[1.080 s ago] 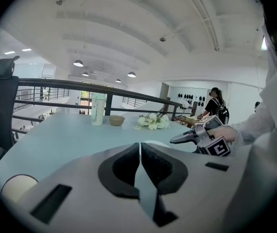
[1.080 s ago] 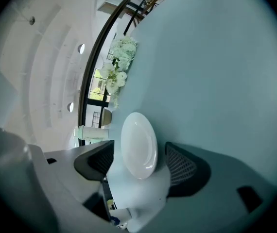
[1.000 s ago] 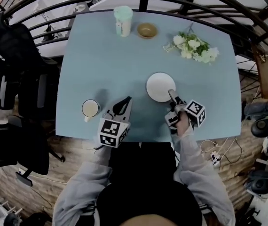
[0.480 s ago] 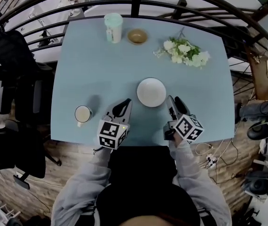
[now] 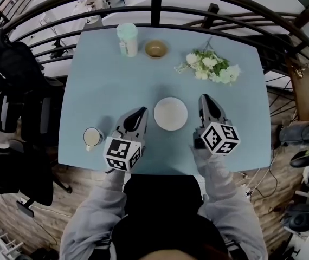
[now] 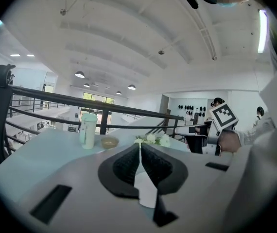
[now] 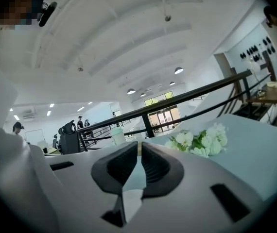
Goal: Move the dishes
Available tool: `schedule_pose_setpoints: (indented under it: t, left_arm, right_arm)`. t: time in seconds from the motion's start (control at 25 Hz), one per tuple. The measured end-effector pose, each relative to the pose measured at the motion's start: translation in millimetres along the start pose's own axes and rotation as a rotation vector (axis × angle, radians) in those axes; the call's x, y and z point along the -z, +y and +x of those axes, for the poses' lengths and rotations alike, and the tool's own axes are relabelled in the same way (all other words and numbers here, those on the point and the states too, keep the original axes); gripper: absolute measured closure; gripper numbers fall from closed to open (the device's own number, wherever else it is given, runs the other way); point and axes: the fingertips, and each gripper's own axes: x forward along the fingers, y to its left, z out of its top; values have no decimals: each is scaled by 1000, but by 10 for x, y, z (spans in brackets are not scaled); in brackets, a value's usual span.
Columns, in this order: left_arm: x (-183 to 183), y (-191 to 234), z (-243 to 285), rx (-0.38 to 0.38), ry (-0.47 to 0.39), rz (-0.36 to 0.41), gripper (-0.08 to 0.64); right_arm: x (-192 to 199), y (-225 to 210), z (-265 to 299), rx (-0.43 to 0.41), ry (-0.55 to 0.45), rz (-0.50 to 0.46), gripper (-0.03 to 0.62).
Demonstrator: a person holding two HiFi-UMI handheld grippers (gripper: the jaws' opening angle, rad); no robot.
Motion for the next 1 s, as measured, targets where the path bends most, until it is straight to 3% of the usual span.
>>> schedule_pose_setpoints:
  t: [0.2, 0.52, 1.0]
  left_arm:
    - [-20, 136, 120, -49, -2, 27, 535]
    - [93, 496, 287, -150, 10, 15, 535]
    - [257, 902, 585, -220, 17, -31, 535]
  right_arm:
    - [-163, -119, 646, -46, 72, -29, 572]
    - [10, -132, 1993, -154, 288, -29, 506]
    - [475, -266, 3212, -100, 450, 32, 440]
